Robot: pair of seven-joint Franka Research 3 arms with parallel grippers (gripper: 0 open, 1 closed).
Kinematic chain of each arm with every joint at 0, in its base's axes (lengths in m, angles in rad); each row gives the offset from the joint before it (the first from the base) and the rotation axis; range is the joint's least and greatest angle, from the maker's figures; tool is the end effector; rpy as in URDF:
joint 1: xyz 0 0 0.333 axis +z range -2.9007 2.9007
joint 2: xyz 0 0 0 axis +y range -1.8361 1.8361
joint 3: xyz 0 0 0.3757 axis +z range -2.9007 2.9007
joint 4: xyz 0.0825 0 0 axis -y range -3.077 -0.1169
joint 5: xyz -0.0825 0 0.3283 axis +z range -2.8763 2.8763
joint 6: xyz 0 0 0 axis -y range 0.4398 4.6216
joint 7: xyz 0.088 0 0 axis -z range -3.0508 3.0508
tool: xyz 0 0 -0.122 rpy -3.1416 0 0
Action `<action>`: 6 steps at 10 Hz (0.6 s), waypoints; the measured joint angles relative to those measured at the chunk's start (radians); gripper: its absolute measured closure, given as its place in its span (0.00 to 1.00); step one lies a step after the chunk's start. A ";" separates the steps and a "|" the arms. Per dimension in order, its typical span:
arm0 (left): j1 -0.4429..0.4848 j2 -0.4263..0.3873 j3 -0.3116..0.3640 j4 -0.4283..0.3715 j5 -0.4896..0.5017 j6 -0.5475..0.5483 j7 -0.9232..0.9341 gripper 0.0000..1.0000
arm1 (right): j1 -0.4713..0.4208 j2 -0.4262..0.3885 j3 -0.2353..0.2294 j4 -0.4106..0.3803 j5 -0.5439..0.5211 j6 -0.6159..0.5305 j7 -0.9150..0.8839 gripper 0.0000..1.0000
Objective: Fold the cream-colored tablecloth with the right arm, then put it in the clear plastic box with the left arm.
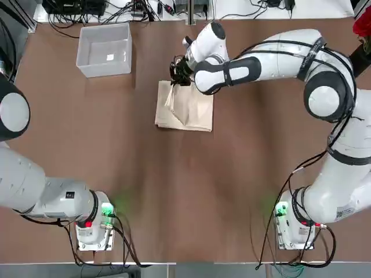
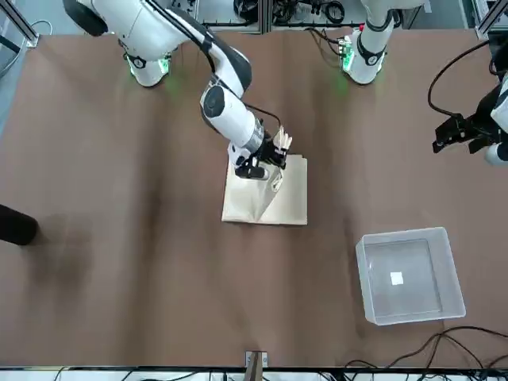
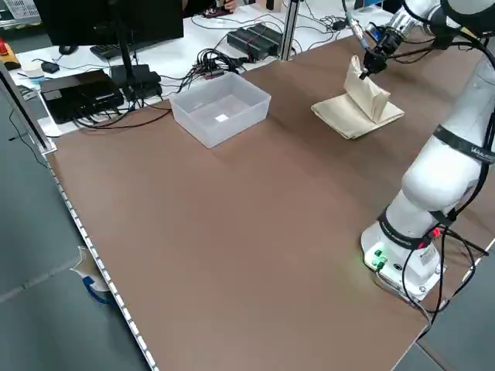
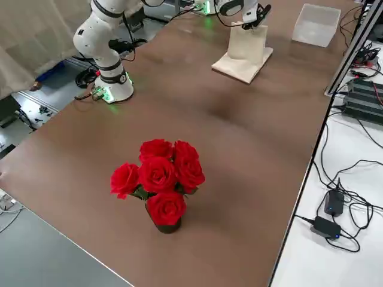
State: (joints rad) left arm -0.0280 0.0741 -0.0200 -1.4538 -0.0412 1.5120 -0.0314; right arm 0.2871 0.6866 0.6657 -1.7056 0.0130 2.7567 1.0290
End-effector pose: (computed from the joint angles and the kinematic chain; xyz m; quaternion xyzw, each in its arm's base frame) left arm 0.5198 -0.0297 0.6748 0.9997 -0.0093 -0.0088 0.0210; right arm 0.4934 0.5114 0.3813 -0.9414 0.1454 0.0207 0.3035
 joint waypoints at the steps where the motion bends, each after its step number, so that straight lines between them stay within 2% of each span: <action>1: 0.000 0.000 0.000 0.000 0.000 0.000 0.000 0.00 | 0.007 0.007 -0.005 0.002 0.000 0.009 0.005 0.89; 3: 0.000 0.000 0.000 0.000 0.000 0.000 0.000 0.00 | 0.012 0.012 -0.011 0.009 0.000 0.017 0.025 0.79; 5: 0.000 0.000 0.000 0.000 0.000 0.000 0.000 0.00 | 0.012 0.017 -0.011 0.021 0.000 0.017 0.040 0.47; 6: 0.000 0.000 0.000 0.000 0.000 0.000 0.000 0.00 | 0.012 0.018 -0.011 0.024 0.000 0.017 0.041 0.41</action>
State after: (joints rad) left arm -0.0285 0.0741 -0.0200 -1.4538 -0.0412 1.5120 -0.0314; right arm 0.2994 0.7048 0.6544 -1.6814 0.0128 2.7737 1.0704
